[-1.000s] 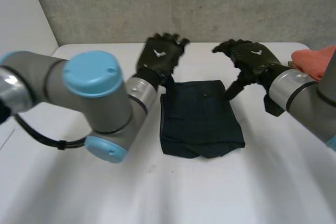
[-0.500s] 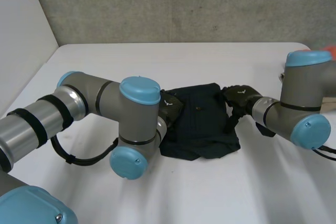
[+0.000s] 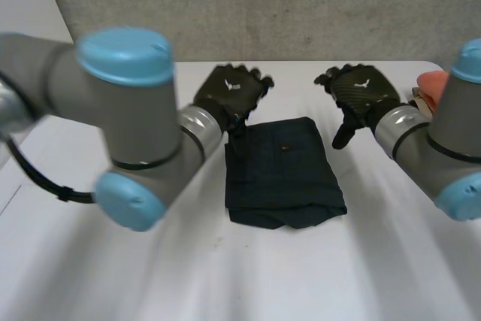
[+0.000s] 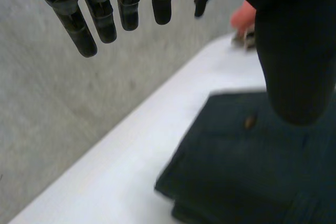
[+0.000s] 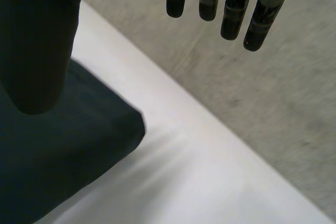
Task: Fold the laundry.
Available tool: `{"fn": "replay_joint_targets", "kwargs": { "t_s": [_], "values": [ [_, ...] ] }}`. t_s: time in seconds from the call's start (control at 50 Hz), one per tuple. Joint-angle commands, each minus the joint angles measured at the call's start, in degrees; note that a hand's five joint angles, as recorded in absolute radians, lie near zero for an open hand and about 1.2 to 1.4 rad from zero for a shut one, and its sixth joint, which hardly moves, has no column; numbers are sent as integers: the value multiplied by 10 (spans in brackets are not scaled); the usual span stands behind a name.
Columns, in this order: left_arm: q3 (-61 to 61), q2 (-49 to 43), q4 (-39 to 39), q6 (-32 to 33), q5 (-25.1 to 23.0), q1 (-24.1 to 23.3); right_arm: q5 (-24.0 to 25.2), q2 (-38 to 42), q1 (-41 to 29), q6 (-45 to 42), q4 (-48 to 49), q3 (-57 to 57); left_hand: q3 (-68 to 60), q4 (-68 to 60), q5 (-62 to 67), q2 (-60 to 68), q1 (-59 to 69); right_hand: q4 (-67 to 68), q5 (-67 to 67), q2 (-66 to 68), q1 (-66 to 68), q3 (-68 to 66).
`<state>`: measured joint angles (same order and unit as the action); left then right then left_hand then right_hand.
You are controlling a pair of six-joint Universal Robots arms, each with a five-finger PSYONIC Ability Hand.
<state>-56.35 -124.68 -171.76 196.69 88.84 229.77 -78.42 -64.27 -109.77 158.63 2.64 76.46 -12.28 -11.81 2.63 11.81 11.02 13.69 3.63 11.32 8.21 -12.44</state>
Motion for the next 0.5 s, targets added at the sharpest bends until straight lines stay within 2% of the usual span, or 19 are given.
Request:
{"fn": "replay_joint_targets", "kwargs": {
  "t_s": [0.02, 0.12, 0.16, 0.26, 0.5],
  "values": [
    [-115, 150, 3, -56, -144, 35, -18, -93, -14, 0, 37, 150, 11, 6, -14, -6, 2, -37, -36, -13, 18, 24],
    [-153, 209, 13, -85, -218, 56, -16, -92, -43, 1, 95, 229, 11, 6, -14, -6, 2, -37, -36, -13, 18, 24],
    [-162, 224, 14, -105, -243, 70, -15, -89, -54, 0, 148, 265, 11, 6, -14, -6, 2, -37, -36, -13, 18, 24],
    [-163, 228, 14, -126, -256, 77, -20, -24, -80, -12, 238, 295, 9, 4, -12, -4, 4, -37, -36, -13, 18, 24],
    [-166, 221, 14, -126, -252, 74, -20, 62, -96, -66, 304, 252, 5, 1, -9, -1, 7, -37, -36, -13, 18, 24]
  ]
}}
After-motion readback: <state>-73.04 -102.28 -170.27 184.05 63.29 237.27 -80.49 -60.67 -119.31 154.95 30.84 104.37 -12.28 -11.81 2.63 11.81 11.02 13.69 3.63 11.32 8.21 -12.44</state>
